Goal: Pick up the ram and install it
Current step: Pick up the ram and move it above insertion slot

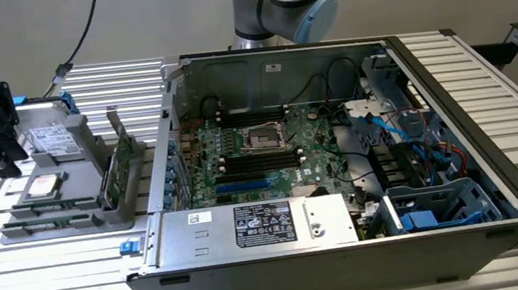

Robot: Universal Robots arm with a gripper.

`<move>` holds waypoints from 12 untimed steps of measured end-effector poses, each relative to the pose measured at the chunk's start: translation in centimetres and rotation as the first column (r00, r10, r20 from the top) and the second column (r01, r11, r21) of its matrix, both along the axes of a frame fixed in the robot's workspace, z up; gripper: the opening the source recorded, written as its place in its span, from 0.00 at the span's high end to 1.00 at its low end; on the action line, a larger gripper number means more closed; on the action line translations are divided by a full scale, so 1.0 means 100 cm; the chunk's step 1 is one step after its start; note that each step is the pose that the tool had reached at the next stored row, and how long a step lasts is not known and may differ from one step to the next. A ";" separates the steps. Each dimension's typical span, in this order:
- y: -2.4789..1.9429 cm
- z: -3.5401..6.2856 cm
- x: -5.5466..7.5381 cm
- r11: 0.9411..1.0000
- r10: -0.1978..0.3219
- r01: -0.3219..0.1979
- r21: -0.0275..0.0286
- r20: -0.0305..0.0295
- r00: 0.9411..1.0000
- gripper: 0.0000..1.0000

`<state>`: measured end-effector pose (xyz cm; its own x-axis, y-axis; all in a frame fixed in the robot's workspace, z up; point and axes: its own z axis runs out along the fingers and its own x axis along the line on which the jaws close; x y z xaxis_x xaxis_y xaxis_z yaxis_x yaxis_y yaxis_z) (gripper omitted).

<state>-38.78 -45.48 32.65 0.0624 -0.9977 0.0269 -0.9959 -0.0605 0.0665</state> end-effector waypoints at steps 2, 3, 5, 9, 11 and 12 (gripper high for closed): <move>0.0000 -0.0038 -0.001 1.000 0.001 -0.001 0.000 0.000 1.000 0.64; 0.0000 -0.0054 -0.001 1.000 0.001 -0.001 0.000 0.000 1.000 0.64; 0.0000 -0.0092 -0.001 1.000 0.002 -0.002 0.000 0.000 1.000 0.64; 0.0004 -0.0165 -0.001 1.000 0.005 -0.005 0.000 0.001 1.000 0.64; 0.0006 -0.0202 -0.001 1.000 0.006 -0.006 0.000 0.002 1.000 0.64; 0.0007 -0.0219 -0.001 1.000 0.007 -0.007 0.000 0.002 1.000 0.64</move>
<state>-38.93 -45.41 30.45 0.0694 -0.9972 0.0268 -0.9956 -0.0676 0.0644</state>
